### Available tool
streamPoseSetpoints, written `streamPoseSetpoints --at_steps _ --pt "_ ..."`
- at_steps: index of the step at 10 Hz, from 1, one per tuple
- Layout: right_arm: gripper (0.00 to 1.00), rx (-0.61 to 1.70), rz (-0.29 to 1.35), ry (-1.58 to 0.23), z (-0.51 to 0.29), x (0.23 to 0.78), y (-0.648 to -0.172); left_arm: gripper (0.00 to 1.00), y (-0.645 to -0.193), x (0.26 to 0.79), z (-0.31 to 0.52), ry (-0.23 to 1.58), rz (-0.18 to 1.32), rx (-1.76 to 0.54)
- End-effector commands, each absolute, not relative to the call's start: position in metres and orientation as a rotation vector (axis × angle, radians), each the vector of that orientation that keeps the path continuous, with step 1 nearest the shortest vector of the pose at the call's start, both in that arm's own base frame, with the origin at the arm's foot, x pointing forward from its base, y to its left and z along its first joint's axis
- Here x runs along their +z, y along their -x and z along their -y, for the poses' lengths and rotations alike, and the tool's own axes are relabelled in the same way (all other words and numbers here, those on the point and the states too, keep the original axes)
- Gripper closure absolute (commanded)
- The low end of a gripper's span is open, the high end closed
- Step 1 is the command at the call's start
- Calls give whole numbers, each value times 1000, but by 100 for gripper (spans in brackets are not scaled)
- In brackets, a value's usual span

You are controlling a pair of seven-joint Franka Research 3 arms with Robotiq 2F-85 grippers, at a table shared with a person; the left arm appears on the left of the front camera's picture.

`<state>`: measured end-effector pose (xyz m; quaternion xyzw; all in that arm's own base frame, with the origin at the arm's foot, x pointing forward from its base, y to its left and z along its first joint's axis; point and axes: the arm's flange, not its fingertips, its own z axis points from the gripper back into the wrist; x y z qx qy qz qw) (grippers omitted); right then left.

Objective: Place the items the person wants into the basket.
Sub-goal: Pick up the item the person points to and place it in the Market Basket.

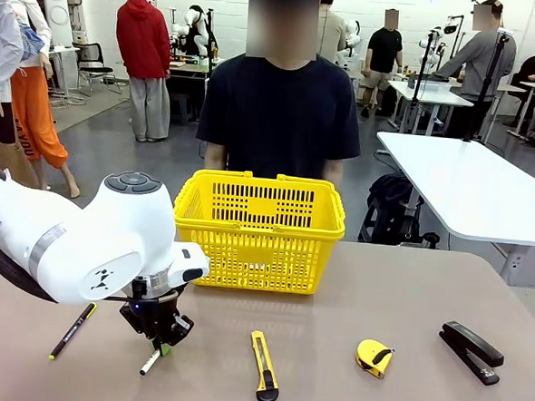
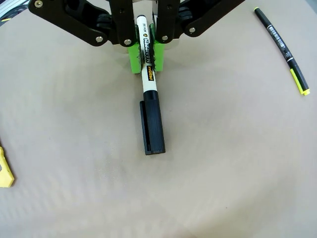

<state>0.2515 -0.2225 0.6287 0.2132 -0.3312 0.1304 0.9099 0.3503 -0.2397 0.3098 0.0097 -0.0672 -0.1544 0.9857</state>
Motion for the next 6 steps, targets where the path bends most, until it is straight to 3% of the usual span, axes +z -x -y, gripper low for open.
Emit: streamPoseSetpoints --at_steps 1,3,6 --pt "0 282 685 -445 223 628 -251 100 -326 303 224 5 135 -304" --pt "0 282 685 -445 223 628 -251 100 -322 346 220 -14 89 -354" --pt "0 282 685 -445 223 628 -251 100 -283 484 194 43 145 -500"
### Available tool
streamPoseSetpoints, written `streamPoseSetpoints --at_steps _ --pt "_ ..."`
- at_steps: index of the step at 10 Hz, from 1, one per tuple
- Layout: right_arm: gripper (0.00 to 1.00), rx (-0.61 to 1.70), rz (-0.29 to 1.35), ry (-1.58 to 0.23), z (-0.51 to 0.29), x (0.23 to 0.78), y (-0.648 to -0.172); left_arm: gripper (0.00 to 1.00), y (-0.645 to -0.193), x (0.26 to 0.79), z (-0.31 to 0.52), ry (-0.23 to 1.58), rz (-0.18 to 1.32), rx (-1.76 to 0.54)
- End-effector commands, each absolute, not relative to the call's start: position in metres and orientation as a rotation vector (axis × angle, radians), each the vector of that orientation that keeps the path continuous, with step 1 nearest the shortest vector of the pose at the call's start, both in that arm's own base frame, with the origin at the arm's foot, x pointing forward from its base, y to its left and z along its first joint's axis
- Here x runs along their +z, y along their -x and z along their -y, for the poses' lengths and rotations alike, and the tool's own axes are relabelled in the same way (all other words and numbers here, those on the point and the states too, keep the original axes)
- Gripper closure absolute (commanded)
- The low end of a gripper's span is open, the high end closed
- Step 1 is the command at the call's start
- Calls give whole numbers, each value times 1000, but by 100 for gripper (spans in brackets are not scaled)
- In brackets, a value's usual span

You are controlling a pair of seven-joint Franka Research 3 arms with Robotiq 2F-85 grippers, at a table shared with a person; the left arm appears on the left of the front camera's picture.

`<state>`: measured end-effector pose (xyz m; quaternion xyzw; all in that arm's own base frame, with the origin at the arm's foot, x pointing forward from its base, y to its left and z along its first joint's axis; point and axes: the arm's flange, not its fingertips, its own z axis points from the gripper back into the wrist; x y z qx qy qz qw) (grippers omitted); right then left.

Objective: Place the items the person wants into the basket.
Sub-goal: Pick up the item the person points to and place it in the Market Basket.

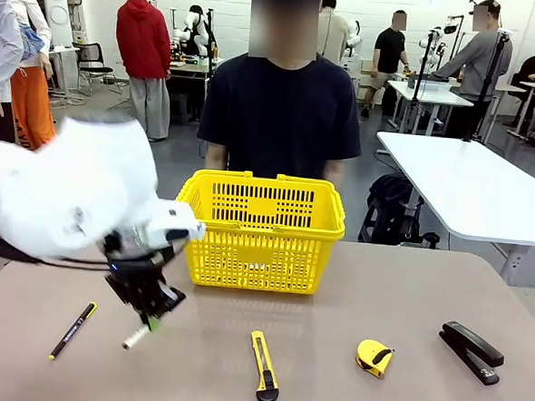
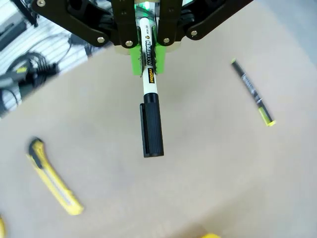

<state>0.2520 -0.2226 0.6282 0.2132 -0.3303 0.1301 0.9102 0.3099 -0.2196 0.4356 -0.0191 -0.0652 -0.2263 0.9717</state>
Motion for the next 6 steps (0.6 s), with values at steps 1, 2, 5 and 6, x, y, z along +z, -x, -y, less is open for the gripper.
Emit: streamPoseSetpoints --at_steps 1,2,5,6 --pt "0 282 685 -445 223 628 -251 100 -268 514 193 31 146 -525" --pt "0 282 685 -445 223 628 -251 100 -257 539 194 20 159 -536" --pt "0 282 685 -445 223 628 -251 100 -245 572 194 17 184 -484" --pt "0 282 685 -445 223 628 -251 100 -244 572 196 17 180 -487"
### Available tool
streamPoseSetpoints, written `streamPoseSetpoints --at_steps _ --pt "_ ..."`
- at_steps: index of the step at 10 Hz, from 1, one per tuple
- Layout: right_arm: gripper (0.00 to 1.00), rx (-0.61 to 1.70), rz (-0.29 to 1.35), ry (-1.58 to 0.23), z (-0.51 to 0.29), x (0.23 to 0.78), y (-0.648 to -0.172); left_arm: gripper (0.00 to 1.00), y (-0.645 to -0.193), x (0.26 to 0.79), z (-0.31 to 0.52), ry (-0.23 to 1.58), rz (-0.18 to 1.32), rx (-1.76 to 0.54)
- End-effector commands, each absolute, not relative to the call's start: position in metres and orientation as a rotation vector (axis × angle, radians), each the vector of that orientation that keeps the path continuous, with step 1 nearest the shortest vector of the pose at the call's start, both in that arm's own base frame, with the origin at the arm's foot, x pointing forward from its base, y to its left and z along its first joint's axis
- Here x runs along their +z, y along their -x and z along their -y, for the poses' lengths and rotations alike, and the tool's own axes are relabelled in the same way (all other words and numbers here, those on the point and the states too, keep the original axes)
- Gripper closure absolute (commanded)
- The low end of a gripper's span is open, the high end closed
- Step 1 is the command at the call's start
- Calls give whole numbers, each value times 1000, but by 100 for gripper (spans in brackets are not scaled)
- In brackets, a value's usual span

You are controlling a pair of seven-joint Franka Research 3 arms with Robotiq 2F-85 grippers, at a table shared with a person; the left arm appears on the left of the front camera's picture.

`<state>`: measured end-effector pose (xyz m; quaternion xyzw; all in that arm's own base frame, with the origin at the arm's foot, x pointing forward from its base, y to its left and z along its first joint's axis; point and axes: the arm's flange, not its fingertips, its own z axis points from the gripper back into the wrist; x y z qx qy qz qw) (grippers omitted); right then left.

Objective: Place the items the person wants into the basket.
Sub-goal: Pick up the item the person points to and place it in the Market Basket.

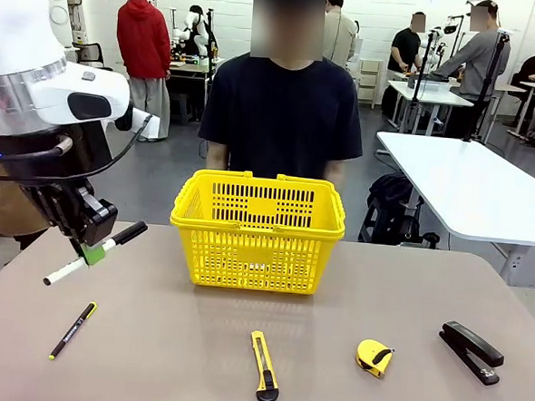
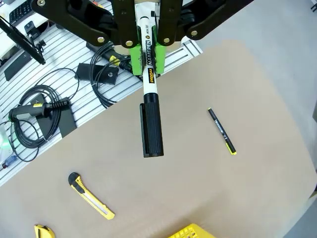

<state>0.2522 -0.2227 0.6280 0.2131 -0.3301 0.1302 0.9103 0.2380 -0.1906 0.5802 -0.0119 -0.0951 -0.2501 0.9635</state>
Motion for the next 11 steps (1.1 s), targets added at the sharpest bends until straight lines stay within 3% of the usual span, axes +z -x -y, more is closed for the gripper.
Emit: streamPoseSetpoints --at_steps 1,8,9,10,11 --pt "0 282 685 -445 223 628 -251 100 -244 573 197 20 179 -486" --pt "0 282 685 -445 223 628 -251 100 -241 576 192 19 182 -504" --pt "0 282 685 -445 223 628 -251 89 -242 575 193 12 178 -499" --pt "0 282 685 -445 223 628 -251 89 -266 589 217 -109 257 -695" --pt "0 282 685 -445 223 628 -251 89 -299 595 245 -118 254 -863"
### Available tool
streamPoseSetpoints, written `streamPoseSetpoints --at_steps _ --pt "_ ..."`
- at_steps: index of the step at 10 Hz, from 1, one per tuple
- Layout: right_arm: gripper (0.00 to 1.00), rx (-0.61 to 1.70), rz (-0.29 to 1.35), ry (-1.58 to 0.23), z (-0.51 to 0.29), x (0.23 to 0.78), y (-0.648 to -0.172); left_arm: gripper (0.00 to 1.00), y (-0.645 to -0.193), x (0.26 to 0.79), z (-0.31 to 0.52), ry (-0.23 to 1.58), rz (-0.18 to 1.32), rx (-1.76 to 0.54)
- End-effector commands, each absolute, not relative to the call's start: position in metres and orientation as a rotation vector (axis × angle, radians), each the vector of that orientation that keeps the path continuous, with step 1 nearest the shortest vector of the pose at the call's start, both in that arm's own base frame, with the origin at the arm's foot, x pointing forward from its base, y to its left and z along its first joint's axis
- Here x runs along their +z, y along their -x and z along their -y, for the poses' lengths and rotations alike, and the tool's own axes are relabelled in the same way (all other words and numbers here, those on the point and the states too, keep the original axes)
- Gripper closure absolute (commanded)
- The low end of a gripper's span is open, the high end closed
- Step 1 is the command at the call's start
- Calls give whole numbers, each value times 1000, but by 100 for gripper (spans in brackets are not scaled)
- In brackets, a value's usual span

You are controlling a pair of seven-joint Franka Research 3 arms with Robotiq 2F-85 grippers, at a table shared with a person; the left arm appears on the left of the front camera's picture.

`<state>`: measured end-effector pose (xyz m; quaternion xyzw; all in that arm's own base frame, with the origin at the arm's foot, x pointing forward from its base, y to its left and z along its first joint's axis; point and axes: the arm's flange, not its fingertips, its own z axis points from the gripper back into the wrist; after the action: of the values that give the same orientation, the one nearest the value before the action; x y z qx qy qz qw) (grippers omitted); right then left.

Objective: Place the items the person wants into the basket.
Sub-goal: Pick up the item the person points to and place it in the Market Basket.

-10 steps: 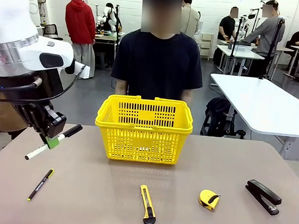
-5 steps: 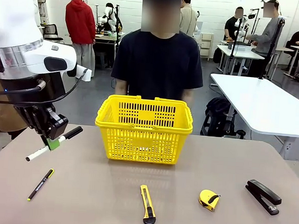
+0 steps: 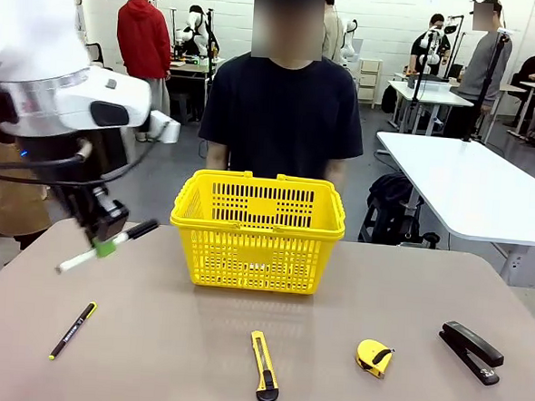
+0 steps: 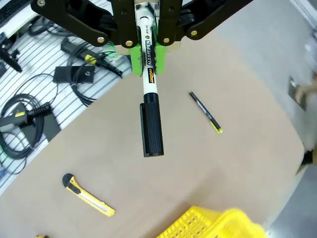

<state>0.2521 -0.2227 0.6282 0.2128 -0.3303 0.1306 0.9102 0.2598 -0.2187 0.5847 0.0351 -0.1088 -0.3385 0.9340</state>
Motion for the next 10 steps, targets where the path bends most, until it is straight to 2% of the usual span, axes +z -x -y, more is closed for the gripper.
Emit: streamPoseSetpoints --at_steps 1,4,6,7,10 --pt "0 282 685 -445 223 628 -251 89 -332 597 273 -150 272 -958" --pt "0 282 685 -445 223 628 -251 89 -417 598 347 -163 270 -1123" --pt "0 282 685 -445 223 628 -251 89 -459 578 372 -171 258 -1129" --pt "0 282 685 -445 223 628 -251 89 -478 571 378 -113 228 -1138" --pt "0 282 685 -445 223 628 -251 89 -503 560 385 -61 168 -1172"
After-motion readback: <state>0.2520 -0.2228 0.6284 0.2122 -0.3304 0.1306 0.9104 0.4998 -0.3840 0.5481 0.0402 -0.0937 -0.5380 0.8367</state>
